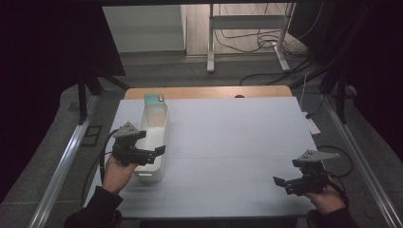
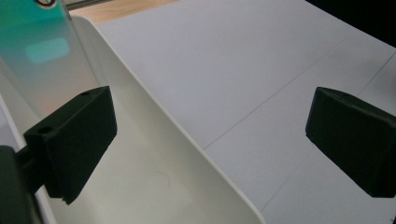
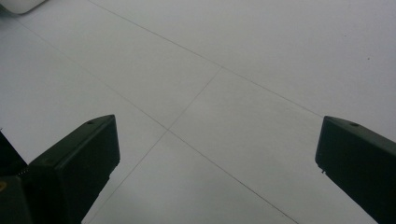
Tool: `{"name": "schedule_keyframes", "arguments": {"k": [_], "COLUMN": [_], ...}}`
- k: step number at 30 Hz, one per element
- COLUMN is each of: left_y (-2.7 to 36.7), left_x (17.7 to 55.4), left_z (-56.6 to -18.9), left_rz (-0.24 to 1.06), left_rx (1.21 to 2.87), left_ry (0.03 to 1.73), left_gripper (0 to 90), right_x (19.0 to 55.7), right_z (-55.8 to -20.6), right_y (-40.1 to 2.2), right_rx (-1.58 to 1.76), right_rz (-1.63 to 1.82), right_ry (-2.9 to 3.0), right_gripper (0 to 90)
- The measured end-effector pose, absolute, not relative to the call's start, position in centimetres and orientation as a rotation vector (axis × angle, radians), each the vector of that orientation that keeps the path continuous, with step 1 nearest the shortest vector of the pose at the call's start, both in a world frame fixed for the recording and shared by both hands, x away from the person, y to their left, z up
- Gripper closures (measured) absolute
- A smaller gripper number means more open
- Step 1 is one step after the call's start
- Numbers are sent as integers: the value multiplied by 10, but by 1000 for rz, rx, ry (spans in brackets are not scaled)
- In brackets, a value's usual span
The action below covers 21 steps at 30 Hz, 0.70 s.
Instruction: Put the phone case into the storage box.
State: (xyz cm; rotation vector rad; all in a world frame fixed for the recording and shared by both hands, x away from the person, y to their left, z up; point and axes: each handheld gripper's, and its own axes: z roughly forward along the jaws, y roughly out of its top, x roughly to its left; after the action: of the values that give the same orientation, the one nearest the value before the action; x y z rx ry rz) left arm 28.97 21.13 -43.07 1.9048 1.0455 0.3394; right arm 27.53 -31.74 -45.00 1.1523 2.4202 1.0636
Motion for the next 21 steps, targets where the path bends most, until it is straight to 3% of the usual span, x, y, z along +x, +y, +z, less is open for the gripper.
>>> {"name": "schedule_keyframes", "arguments": {"k": [21], "left_y": [222], "left_x": [262], "left_z": [-438], "left_rz": [399], "left_rx": [1910], "left_ry": [1096], "left_gripper": [6], "right_x": [276], "right_z": [-450], "right_y": [-317], "right_rx": [1156], "right_rz": [1054], "right_ry": [2425], "right_gripper": [0]}}
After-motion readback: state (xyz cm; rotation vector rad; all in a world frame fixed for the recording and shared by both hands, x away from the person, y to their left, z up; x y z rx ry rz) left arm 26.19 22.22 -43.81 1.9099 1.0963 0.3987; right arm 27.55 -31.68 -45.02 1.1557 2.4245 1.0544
